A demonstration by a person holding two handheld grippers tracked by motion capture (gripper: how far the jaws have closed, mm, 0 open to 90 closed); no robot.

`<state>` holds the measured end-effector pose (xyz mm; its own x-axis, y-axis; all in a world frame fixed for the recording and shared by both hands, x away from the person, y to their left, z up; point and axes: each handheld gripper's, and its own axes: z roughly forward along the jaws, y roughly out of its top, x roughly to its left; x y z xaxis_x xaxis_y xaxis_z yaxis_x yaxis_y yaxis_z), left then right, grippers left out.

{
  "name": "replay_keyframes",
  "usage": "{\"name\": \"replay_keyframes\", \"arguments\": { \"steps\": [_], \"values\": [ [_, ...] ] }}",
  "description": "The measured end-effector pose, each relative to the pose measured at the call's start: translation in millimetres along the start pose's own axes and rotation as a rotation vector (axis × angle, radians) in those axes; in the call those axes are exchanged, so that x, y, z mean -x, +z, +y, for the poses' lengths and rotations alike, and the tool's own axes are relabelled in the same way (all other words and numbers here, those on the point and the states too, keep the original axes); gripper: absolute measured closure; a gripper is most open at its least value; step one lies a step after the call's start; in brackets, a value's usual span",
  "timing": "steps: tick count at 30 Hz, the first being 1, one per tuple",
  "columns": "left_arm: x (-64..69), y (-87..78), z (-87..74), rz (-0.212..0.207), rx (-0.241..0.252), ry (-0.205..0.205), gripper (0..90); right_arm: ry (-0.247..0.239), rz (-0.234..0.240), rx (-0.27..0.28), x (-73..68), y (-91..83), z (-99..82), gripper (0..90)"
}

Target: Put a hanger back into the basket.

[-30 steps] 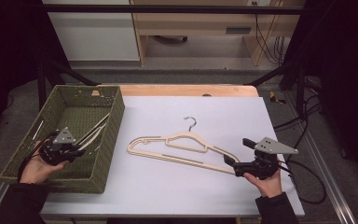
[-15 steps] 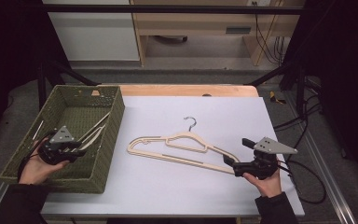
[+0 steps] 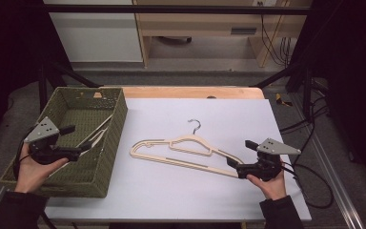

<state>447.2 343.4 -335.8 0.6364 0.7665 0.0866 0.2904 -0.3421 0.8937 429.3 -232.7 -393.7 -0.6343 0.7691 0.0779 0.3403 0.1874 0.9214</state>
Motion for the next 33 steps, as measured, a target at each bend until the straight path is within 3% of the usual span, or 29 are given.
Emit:
{"name": "replay_keyframes", "arguments": {
  "steps": [1, 3, 4, 6, 7, 9, 10, 16, 21, 27, 33],
  "values": [
    [11.0, -0.2, 6.5, -0.022, 0.043, -0.012, 13.4, 0.003, 0.003, -0.004, 0.1, 1.9, 0.8, 7.4],
    [17.2, 0.2, 9.6, -0.03, 0.064, -0.016, 13.1, 0.001, 0.001, -0.009, 0.4, 2.8, 1.2, 7.4],
    [30.1, 2.4, 15.8, -0.053, 0.095, -0.012, 12.4, 0.0, 0.003, -0.012, 1.0, 4.8, 2.3, 7.6],
    [43.5, 6.9, 21.3, -0.069, 0.129, -0.011, 11.3, -0.003, 0.004, -0.013, 1.9, 7.4, 3.4, 7.7],
    [43.5, 6.9, 21.3, -0.069, 0.129, -0.011, 11.1, -0.001, 0.006, -0.015, 2.1, 8.8, 4.0, 7.8],
    [62.3, 16.6, 27.6, -0.102, 0.162, -0.011, 10.6, 0.0, 0.009, -0.019, 3.0, 11.8, 5.5, 7.8],
    [62.3, 16.6, 27.6, -0.102, 0.162, -0.011, 9.9, -0.001, 0.011, -0.017, 3.2, 13.8, 6.4, 7.8],
    [93.3, 42.3, 32.2, -0.163, 0.164, -0.007, 8.9, 0.003, 0.03, -0.024, 4.7, 24.7, 9.8, 8.5],
    [116.6, 67.1, 25.7, -0.2, 0.14, -0.001, 8.8, 0.01, 0.037, -0.037, 10.0, 41.5, 14.1, 10.6],
    [127.6, 88.5, 12.5, -0.227, 0.095, -0.016, 8.8, 0.001, 0.046, -0.08, 15.3, 65.9, 18.3, 11.1],
    [133.3, 96.5, 3.9, -0.226, 0.075, -0.008, 8.8, -0.002, 0.029, -0.13, 20.4, 88.7, 18.5, 12.2]
  ]
}}
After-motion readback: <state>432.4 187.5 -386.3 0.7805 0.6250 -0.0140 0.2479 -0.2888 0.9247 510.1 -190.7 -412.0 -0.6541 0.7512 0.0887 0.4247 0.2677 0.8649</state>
